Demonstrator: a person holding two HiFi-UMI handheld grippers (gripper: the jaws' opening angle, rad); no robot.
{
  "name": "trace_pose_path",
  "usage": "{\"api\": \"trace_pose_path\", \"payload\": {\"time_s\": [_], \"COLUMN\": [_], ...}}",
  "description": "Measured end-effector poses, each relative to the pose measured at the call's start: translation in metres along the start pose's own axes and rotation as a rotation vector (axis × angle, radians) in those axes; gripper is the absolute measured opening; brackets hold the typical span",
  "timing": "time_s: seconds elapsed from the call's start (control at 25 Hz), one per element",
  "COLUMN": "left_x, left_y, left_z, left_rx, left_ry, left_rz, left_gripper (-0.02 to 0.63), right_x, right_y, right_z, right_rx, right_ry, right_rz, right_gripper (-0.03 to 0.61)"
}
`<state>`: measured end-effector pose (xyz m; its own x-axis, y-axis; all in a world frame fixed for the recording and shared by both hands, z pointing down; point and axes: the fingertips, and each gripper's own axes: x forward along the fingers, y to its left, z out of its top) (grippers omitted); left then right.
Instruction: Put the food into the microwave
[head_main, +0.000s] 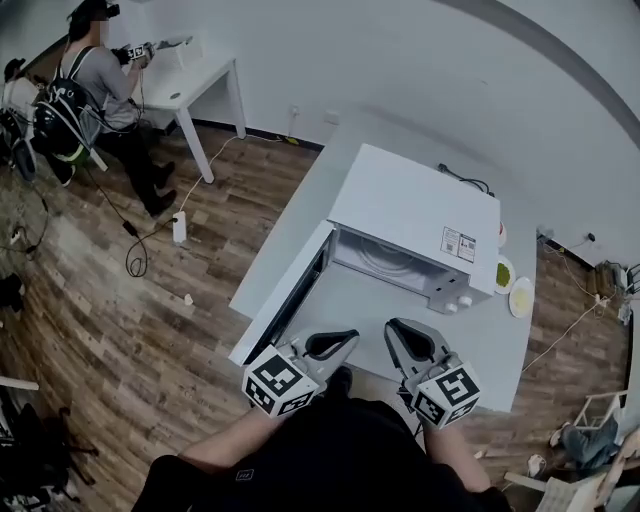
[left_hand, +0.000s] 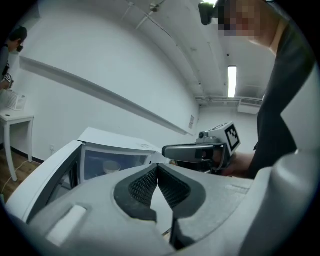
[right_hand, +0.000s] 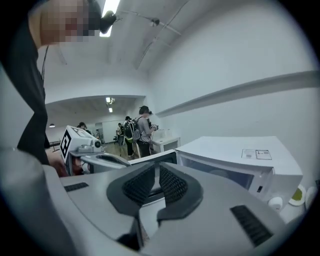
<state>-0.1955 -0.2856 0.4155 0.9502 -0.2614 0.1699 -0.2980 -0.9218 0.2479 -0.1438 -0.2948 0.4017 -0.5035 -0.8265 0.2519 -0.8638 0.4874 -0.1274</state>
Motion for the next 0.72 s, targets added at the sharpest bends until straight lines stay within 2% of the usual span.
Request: {"api": "trace_pose_path", "payload": {"time_s": [0.16, 0.28, 0.36, 0.48, 0.72], "left_x": [0.003, 0.009, 0.013, 0.024, 0.050], "left_y": [-0.011, -0.023, -0.032, -0.042, -0.066], "left_z": [0.011, 0.021, 0.032, 0.046, 0.059], "left_rx": [0.020, 0.027, 0.058, 0.092, 0.094], "left_ry": [-0.022, -0.043, -0.055, -0.070, -0.107], "left_rz": [-0.056, -0.059, -0.053, -0.032, 0.020], "left_gripper": [0.008, 0.008, 0.008, 0.008, 0.008], "right_x": [-0.014, -0.030, -0.041, -0.060, -0.107], "right_y": [0.007, 0.011, 0.013, 0.009, -0.010], "right_z": [0.007, 0.009, 0.017, 0.024, 0.016], "right_rx": [-0.022, 0.024, 0.065, 0.067, 0.014], "right_ry": [-0.006, -0.046, -0.109, -0.155, -0.141], "right_rz": [-0.035, 0.001, 0.048, 0.094, 0.077], "right_gripper": [0.038, 0.038, 0.023, 0.015, 0.014]}}
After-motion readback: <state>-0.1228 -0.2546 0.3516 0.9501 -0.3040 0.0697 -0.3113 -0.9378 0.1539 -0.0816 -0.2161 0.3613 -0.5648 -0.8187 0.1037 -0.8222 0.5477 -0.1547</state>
